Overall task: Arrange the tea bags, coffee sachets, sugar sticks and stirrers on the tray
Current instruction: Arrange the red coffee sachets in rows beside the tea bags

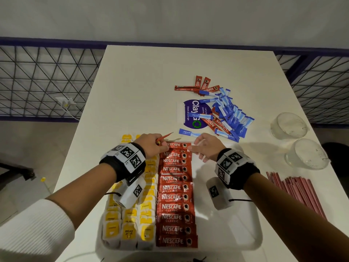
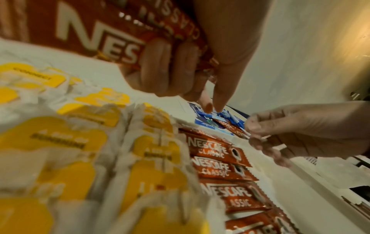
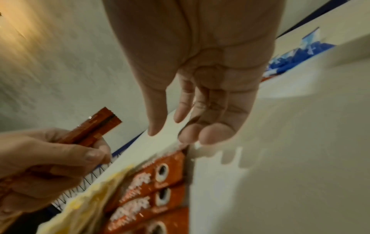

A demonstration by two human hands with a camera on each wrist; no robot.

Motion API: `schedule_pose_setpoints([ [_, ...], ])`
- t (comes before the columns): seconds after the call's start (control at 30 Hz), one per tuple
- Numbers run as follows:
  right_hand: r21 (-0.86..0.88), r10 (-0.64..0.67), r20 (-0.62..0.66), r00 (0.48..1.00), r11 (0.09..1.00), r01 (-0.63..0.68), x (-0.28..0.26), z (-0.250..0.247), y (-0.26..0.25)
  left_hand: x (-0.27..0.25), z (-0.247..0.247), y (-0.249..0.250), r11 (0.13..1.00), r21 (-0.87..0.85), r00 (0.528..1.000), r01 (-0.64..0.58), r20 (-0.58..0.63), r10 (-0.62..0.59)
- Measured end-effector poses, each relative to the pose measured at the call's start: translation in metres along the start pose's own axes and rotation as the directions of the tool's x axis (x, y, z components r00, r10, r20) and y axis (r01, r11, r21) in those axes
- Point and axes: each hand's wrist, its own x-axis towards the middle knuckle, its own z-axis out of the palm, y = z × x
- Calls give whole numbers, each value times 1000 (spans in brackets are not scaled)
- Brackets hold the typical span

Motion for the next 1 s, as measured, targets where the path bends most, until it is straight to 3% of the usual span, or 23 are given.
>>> schedule_pose_setpoints([
  [0.17, 81, -299, 88, 950, 953, 292, -18, -1, -23, -5, 1, 11, 997, -41, 991, -63, 115, 67],
  [0.3, 44, -409, 72, 909, 912, 407, -26, 2, -31, -15, 2, 17, 983, -172, 987, -63, 139, 87],
  [0.53, 167, -337, 47, 940, 931, 325, -32, -4, -25, -33, -5, 6, 894, -448, 991, -9, 113, 67],
  [0.63, 292, -280, 75, 957, 924, 247, -37, -6, -20, -40, -11, -2, 722, -692, 996, -4, 61, 65],
  [0.83, 372, -311, 37, 950, 886, 275, -43, -1, -13, -44, -16, -8, 523, -852, 999, 29, 15, -31],
  [0.9, 344, -339, 17, 940, 885, 313, -44, 1, -12, -45, -16, -10, 522, -852, 999, 32, 13, -39],
  [1.0, 361, -347, 17, 938, 877, 318, -44, 5, -12, -46, -12, -13, 619, -785, 998, 19, -18, -54],
])
